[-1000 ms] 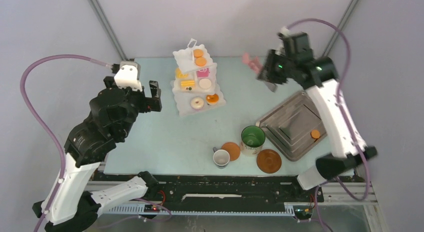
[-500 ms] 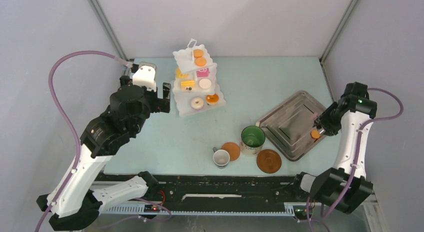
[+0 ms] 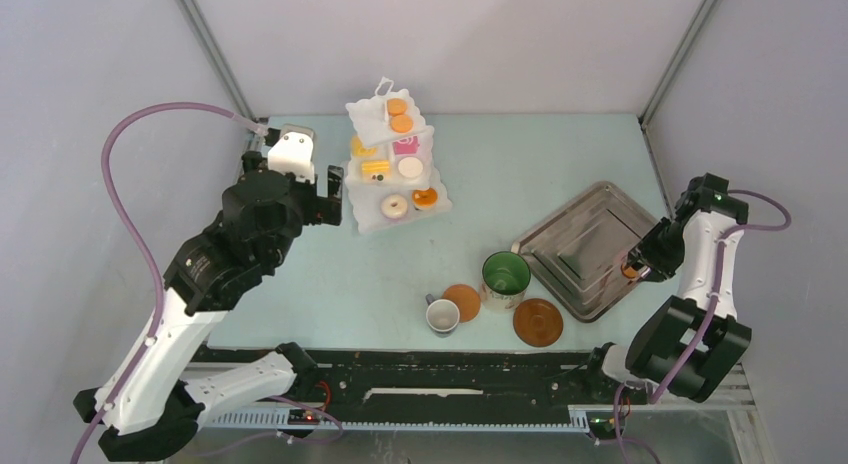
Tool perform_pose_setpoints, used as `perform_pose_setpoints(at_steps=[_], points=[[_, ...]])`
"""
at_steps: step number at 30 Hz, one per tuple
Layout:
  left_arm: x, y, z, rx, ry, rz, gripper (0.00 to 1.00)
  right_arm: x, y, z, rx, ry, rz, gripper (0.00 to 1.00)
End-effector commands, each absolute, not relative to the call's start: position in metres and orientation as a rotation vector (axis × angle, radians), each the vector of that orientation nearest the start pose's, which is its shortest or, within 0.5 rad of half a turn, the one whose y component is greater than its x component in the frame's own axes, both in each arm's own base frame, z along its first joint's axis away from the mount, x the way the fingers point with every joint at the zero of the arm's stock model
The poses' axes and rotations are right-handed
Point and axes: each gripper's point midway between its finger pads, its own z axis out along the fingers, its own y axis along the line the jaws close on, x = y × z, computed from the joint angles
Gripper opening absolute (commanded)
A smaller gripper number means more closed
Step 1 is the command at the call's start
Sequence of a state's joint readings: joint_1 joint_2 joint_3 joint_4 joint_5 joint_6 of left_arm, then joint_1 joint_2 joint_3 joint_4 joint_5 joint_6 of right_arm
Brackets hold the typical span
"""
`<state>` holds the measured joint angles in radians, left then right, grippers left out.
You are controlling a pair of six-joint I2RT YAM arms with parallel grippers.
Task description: Serve the afternoon tea
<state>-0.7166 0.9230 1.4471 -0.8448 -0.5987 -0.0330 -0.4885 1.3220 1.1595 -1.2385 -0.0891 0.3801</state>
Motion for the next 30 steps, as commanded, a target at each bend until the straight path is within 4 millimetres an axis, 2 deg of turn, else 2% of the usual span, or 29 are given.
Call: perform_pose_setpoints(at_steps=[1,18,24,30], points=[[0.247,-0.082,0.396,0.214,1.792,0.04,0.98,0.209,-0.077,0.136,1.181,2.689,0.093,0.38],[0.247,-0.08,0.399,0.21,1.788,0.049,0.98,0.217,-0.083,0.118,1.13,2.758,0.027,0.38],[0.246,-0.078,0.399,0.209,1.787,0.057,0.98,0.208,-0.074,0.121,1.073,2.804,0.004,0.38],[0.245,-0.078,0.403,0.208,1.776,0.047,0.98,0.211,-0.075,0.113,1.069,2.814,0.013,0.36]])
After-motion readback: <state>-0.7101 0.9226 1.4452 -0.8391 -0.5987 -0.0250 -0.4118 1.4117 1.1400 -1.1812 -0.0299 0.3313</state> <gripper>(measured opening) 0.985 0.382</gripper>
